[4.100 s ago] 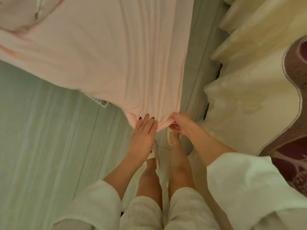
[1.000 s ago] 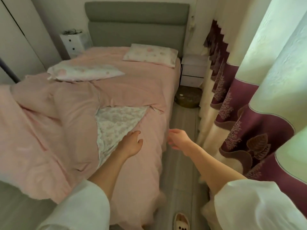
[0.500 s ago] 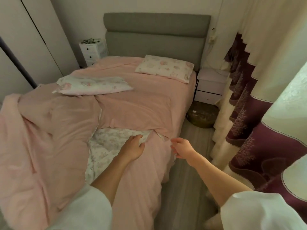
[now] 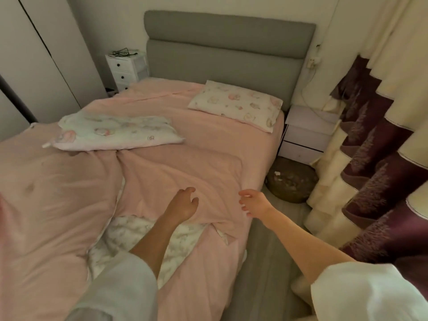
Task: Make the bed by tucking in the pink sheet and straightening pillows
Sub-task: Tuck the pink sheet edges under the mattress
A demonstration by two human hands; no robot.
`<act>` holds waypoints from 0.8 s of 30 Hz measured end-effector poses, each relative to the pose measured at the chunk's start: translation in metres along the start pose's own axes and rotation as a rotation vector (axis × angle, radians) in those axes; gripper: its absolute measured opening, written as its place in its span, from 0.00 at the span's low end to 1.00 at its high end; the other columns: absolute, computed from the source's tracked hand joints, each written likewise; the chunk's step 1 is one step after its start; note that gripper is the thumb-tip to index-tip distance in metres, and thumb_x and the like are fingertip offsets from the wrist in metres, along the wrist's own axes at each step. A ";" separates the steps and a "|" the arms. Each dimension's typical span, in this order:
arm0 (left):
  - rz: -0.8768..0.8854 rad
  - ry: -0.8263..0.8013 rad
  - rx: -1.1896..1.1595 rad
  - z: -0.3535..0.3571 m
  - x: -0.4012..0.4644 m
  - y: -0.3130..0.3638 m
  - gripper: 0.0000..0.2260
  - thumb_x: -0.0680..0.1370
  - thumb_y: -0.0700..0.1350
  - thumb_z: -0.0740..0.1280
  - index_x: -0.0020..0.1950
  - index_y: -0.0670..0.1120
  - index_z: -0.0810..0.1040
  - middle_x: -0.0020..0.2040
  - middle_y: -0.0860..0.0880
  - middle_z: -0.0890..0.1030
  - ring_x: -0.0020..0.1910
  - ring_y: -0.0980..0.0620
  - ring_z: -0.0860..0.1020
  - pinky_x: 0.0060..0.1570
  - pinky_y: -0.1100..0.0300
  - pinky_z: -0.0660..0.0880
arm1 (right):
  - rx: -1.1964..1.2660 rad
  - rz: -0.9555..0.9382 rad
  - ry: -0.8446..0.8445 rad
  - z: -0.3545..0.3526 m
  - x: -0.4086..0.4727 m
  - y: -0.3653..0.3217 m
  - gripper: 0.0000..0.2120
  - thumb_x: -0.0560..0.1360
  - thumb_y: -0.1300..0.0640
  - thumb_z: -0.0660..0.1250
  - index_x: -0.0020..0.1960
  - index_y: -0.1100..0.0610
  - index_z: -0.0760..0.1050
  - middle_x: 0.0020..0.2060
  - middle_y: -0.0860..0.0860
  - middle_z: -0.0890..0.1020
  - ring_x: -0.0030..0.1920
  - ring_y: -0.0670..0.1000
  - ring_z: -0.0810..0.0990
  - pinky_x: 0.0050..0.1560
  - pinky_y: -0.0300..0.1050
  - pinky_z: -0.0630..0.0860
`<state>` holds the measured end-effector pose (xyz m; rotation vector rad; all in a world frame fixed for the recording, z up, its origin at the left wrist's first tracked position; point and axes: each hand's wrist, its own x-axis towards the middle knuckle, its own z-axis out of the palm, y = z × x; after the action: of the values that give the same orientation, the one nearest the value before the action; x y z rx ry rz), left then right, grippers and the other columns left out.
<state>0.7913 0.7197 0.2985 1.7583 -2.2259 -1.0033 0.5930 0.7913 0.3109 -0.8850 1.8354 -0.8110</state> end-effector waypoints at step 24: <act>-0.782 0.236 -0.597 0.106 0.209 0.020 0.24 0.79 0.44 0.59 0.74 0.42 0.59 0.72 0.40 0.62 0.65 0.40 0.69 0.63 0.52 0.68 | -0.401 -0.014 -0.438 -0.045 0.290 0.004 0.19 0.78 0.61 0.54 0.68 0.57 0.69 0.67 0.52 0.73 0.66 0.53 0.71 0.60 0.39 0.66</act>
<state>0.6587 0.5764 0.1678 2.2710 -0.9163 -1.3006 0.4567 0.5587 0.1953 -1.2195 1.6179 -0.2227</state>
